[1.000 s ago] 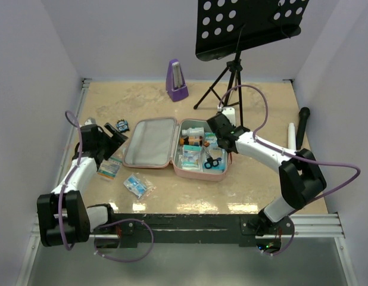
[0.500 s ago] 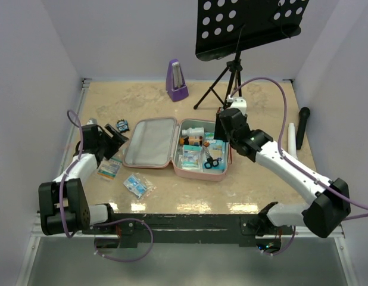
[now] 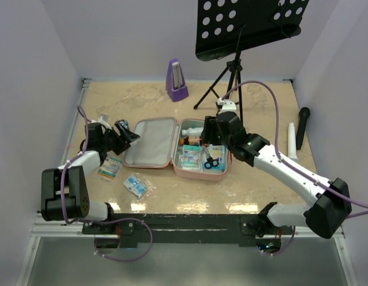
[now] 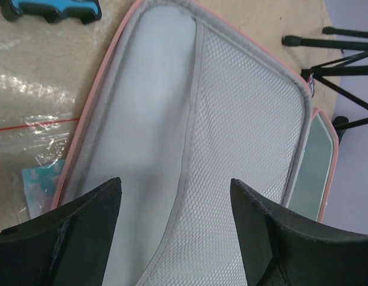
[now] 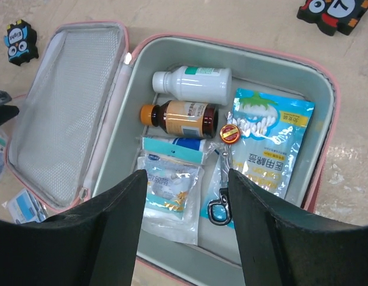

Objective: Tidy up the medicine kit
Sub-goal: Adjust the medicine box at the center of the board, then pick up the lid from the center of the board.

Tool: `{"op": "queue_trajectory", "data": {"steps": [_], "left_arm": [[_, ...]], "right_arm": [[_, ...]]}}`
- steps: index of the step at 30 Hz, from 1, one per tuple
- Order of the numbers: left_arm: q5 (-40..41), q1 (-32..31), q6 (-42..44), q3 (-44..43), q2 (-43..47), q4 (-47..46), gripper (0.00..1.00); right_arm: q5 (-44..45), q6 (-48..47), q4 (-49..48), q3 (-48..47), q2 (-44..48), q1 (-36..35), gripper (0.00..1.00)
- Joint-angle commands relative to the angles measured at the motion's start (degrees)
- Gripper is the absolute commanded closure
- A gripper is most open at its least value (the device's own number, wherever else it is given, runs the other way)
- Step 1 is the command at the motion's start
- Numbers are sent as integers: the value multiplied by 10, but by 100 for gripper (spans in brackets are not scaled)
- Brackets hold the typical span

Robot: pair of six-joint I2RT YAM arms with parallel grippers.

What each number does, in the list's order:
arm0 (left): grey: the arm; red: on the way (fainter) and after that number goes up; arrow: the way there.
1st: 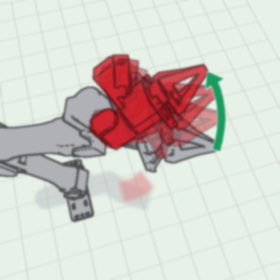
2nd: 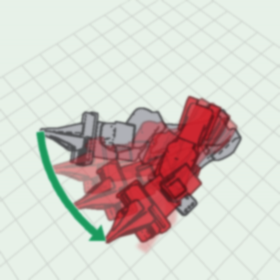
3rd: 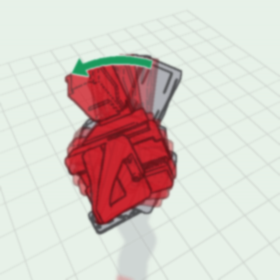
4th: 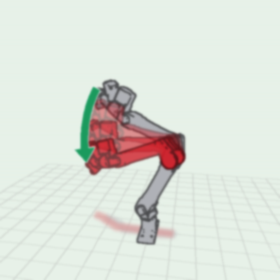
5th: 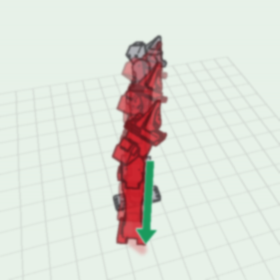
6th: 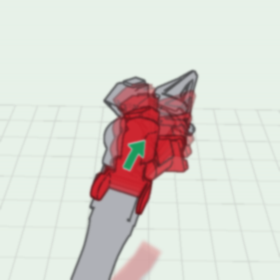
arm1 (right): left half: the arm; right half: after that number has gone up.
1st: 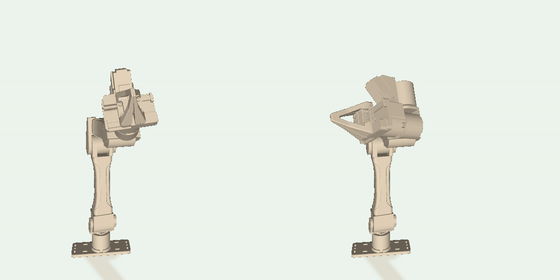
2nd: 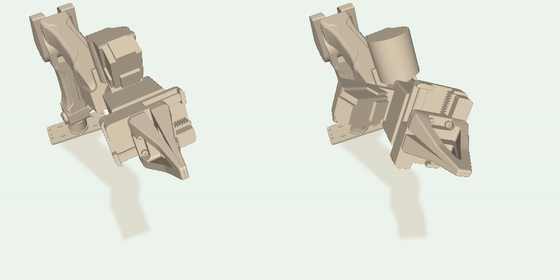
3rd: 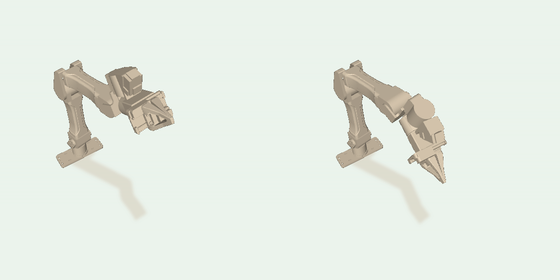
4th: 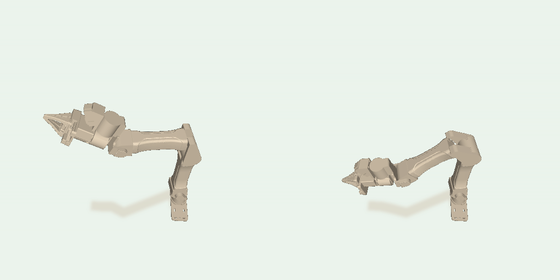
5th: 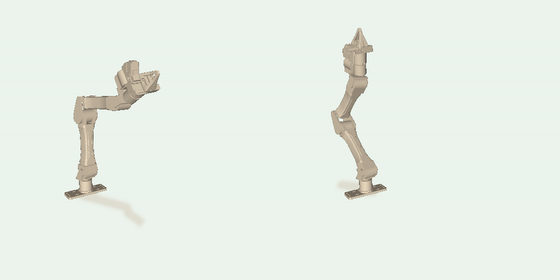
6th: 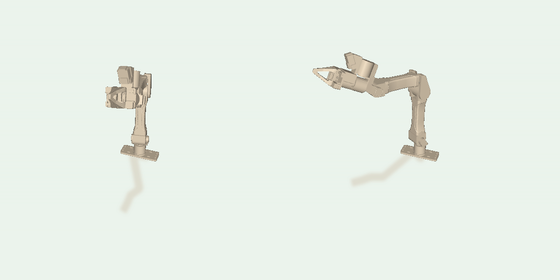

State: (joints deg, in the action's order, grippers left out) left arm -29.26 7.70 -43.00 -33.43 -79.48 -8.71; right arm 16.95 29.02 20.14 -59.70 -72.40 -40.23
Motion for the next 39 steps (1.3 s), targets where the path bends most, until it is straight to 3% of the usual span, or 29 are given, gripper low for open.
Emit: {"op": "queue_trajectory", "data": {"steps": [1, 10, 15, 26, 30, 39], "left_arm": [[-20, -13, 12, -6, -3, -19, 23], [147, 6, 5, -29, 107, 163, 21], [176, 45, -13, 10, 163, 182, 16], [90, 58, -26, 9, 44, 97, 13], [89, 58, -20, 14, 24, 70, 17], [110, 59, -9, 23, -22, 70, 23]], "right_arm": [[-27, 2, -37, 4, -10, -2, 40], [-65, 11, -98, 26, -21, -49, 39], [-46, 34, -115, 27, -67, -117, 39], [-48, 36, -128, 20, -83, -151, 39], [-63, 40, -151, 25, -95, -169, 38], [23, 39, -122, -37, -179, -238, 33]]}}
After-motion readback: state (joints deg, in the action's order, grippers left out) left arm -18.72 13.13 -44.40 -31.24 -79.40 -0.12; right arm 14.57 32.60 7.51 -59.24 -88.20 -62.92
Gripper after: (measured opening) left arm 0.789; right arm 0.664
